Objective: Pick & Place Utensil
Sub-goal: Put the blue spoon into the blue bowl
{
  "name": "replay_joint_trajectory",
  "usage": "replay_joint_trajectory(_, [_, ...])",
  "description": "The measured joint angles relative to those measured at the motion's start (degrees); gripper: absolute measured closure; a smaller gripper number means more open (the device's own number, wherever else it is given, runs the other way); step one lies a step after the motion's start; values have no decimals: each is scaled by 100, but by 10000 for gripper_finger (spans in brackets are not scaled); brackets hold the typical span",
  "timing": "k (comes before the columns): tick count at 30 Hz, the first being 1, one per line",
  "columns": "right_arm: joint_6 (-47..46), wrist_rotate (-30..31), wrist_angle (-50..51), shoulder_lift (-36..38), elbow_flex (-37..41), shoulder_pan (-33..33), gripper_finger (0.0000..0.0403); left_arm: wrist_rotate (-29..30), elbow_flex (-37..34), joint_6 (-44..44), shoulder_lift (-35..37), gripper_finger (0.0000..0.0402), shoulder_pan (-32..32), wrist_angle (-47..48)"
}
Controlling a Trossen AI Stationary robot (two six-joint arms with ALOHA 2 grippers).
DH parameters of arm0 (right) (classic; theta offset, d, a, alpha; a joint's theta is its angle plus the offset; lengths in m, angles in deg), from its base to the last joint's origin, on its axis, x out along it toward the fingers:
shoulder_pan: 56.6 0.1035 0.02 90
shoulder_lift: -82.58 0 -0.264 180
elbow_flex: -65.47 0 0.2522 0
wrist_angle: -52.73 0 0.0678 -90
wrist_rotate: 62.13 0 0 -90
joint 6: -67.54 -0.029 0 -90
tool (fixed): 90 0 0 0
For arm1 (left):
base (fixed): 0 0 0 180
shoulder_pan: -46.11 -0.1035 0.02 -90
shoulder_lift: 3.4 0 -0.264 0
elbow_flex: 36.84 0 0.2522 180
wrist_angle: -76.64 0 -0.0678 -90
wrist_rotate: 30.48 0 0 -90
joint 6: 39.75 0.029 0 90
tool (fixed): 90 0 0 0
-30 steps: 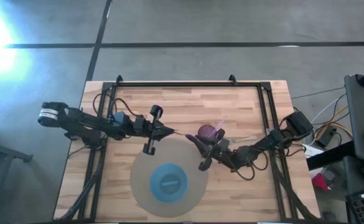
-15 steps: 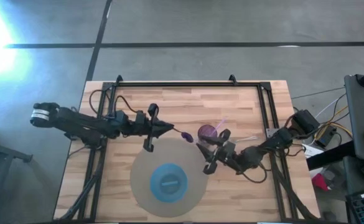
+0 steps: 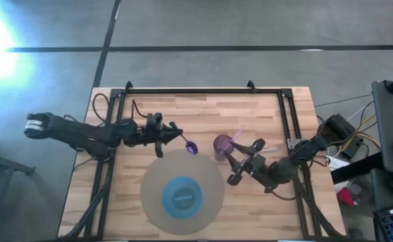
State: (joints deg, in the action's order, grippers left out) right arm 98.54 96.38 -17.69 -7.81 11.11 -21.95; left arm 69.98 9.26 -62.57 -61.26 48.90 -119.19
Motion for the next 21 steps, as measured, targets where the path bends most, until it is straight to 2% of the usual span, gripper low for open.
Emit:
replay_joint_trajectory(13, [952,845,3,151,4,9,225,-53,0,-1425,322,402,151,1186])
replay_joint_trajectory(21, [975,863,-2,146,7,9,225,-47,-2,-1993,294,401,634,1439])
